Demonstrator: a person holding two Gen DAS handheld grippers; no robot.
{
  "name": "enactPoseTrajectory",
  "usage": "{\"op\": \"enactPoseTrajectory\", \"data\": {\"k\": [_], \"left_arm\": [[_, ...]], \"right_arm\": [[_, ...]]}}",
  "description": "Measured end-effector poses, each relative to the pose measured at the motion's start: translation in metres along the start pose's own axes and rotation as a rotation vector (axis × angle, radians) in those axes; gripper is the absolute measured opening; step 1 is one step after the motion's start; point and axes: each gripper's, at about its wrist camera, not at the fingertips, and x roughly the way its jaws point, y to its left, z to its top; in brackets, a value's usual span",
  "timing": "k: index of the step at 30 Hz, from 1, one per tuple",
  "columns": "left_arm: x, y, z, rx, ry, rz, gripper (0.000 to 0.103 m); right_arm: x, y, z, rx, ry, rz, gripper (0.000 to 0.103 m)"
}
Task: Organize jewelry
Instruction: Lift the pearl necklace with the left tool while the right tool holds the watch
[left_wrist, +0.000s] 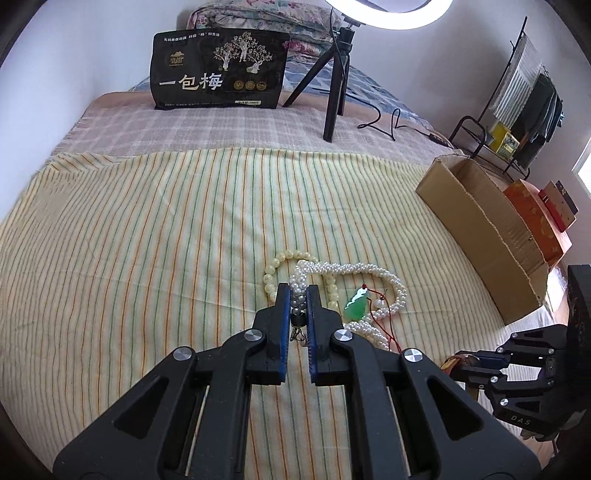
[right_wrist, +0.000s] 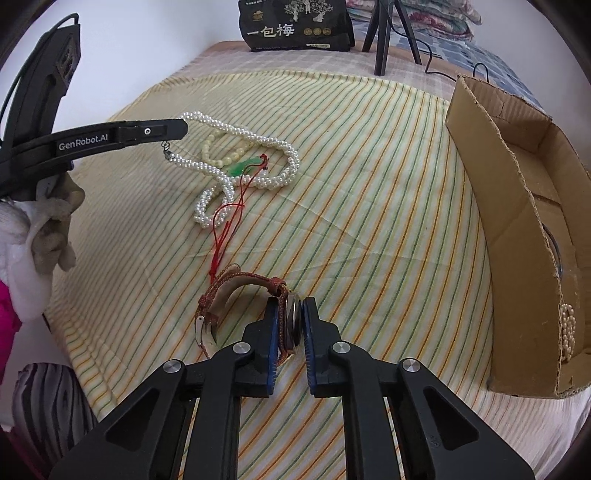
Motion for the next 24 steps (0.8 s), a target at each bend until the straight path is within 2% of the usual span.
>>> {"op": "enactPoseTrajectory", "data": {"k": [13, 24], "left_arm": [[-0.039, -0.022, 0.014, 0.003, -0.071, -0.064, 0.006], [-0.082, -0.034, 0.026, 0.015, -0.148, -0.083, 0.005]], "right_arm": [[-0.034, 0.001, -0.008, 0.013, -0.072, -0.028, 0.010], [-0.065, 0.003, -0.013, 0.024, -0.133, -0.044, 0.010]]}}
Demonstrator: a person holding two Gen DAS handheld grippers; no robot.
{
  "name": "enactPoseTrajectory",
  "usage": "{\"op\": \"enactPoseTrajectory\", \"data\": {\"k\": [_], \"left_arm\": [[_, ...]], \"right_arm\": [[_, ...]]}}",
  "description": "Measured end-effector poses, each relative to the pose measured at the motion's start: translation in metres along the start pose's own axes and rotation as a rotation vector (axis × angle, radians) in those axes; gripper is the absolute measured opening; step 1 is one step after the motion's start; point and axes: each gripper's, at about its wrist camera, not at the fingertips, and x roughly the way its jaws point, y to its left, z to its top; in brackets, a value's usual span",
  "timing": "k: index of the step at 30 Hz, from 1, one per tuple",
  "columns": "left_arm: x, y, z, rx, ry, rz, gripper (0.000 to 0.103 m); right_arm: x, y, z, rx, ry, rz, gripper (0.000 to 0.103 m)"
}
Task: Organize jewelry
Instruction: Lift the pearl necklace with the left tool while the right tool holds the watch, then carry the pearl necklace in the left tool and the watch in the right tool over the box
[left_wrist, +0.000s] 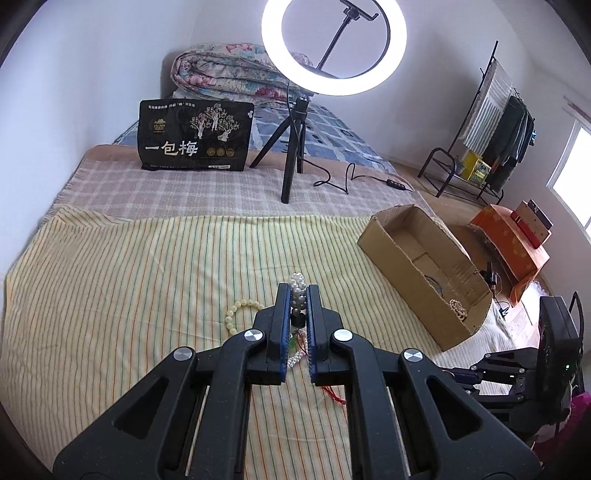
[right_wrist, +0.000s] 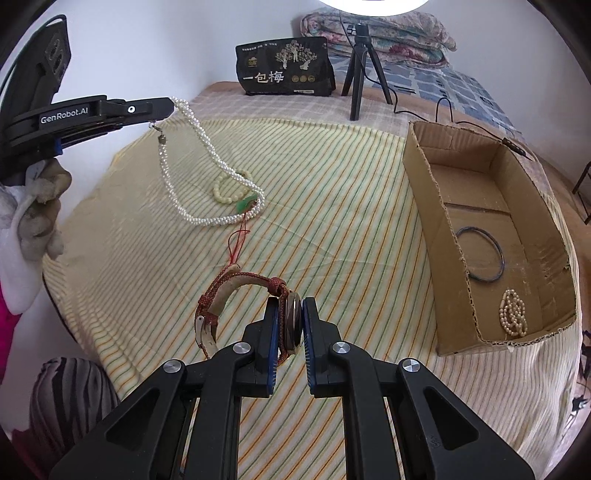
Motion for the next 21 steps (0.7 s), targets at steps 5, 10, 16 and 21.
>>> {"op": "enactPoseTrajectory", "data": {"k": [5, 10, 16, 21], "left_arm": [[-0.016, -0.002, 0.007, 0.001, -0.031, -0.008, 0.005], [-0.033, -0.009, 0.014, 0.012, -0.060, -0.019, 0.005], [-0.055, -0.022, 0.023, 0.034, -0.098, -0.039, 0.005], [-0.072, -0.030, 0.031, 0.051, -0.129, -0.054, 0.005]], "right_arm": [[-0.007, 0.000, 0.003, 0.000, -0.020, -0.004, 0.010], [-0.016, 0.000, 0.005, -0.003, -0.037, -0.009, 0.010], [-0.028, 0.002, 0.003, -0.006, -0.056, -0.017, 0.010], [-0.039, 0.002, 0.002, -0.002, -0.077, -0.020, 0.010]]}}
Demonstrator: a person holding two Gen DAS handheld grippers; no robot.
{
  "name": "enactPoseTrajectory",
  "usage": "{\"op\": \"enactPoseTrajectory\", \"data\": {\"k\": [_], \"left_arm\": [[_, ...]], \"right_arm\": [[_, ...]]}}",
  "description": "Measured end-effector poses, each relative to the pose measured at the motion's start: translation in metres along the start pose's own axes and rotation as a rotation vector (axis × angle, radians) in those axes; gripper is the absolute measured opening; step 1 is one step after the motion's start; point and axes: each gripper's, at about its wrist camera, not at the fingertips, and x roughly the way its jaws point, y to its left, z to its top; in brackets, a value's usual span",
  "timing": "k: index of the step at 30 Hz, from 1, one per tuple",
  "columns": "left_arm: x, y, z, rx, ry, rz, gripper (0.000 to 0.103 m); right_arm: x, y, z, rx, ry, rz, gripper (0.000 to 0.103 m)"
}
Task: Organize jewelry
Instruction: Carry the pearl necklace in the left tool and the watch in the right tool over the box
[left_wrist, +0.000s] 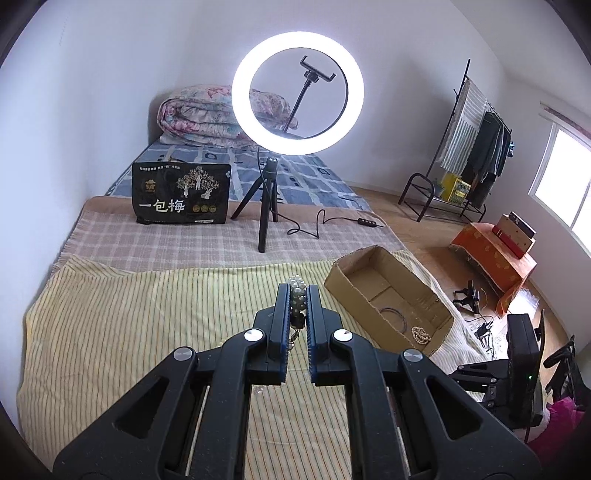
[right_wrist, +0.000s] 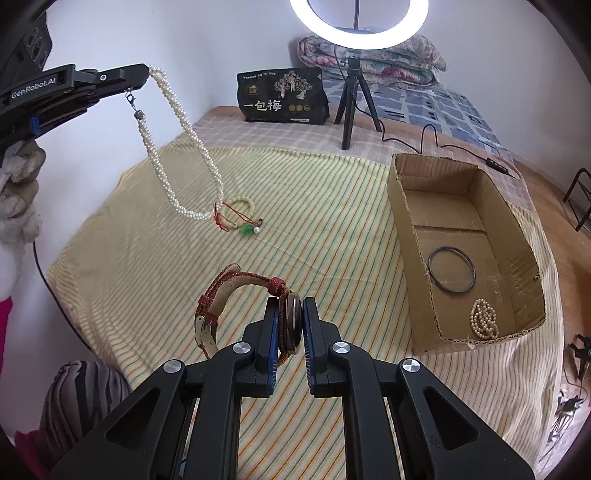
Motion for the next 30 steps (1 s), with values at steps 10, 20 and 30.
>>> {"op": "enactPoseTrajectory", "data": {"k": [10, 20, 30], "left_arm": [[-0.020, -0.017, 0.014, 0.023, -0.037, -0.029, 0.005], [-0.024, -0.042, 0.027, 0.070, -0.057, -0.065, 0.005], [0.003, -0.073, 0.040, 0.082, -0.047, -0.125, 0.005]], "right_arm": [[-0.018, -0.007, 0.001, 0.014, -0.037, -0.014, 0.010], [-0.041, -0.017, 0.003, 0.028, -0.086, -0.036, 0.010], [-0.059, -0.047, 0.005, 0.076, -0.129, -0.072, 0.010]]}}
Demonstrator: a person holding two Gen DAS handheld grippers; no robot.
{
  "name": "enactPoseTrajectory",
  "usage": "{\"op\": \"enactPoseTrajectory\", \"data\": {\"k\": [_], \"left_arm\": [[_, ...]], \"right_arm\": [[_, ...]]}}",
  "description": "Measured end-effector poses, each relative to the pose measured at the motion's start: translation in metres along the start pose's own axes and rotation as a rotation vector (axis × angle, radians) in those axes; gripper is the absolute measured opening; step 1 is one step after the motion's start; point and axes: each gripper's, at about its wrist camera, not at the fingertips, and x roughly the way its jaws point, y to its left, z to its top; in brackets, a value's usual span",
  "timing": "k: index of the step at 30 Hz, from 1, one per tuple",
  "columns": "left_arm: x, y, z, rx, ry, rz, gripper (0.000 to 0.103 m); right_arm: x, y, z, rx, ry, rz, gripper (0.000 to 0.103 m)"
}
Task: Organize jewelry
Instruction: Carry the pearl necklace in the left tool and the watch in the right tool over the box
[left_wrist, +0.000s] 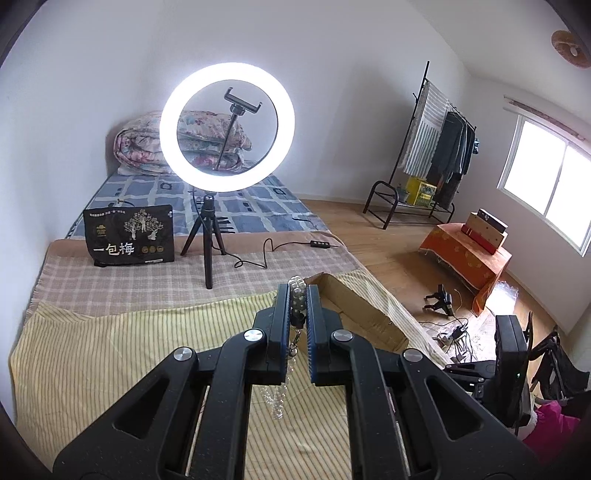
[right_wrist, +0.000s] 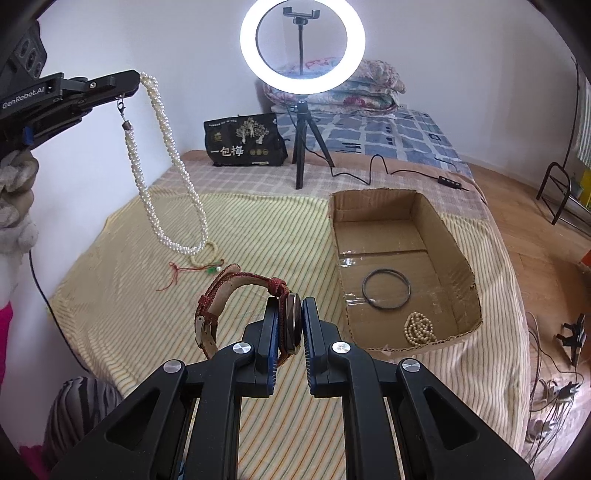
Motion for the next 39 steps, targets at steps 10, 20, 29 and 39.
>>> {"op": "enactPoseTrajectory", "data": {"k": [10, 20, 29, 39], "left_arm": [[0.047, -0.024, 0.015, -0.013, 0.010, -0.049, 0.005], [0.095, -0.049, 0.032, -0.008, 0.027, -0.088, 0.005], [0.138, -0.061, 0.036, -0.001, 0.058, -0.092, 0.005], [0.181, -0.061, 0.032, -0.020, 0.099, -0.073, 0.005]], "right_arm": [[-0.009, -0.038, 0.006, 0.037, -0.027, -0.055, 0.010], [-0.006, -0.069, 0.011, 0.070, -0.042, -0.099, 0.010], [0.008, -0.093, 0.015, 0.083, -0.033, -0.129, 0.010], [0.036, -0.112, 0.013, 0.108, 0.008, -0.131, 0.010]]}}
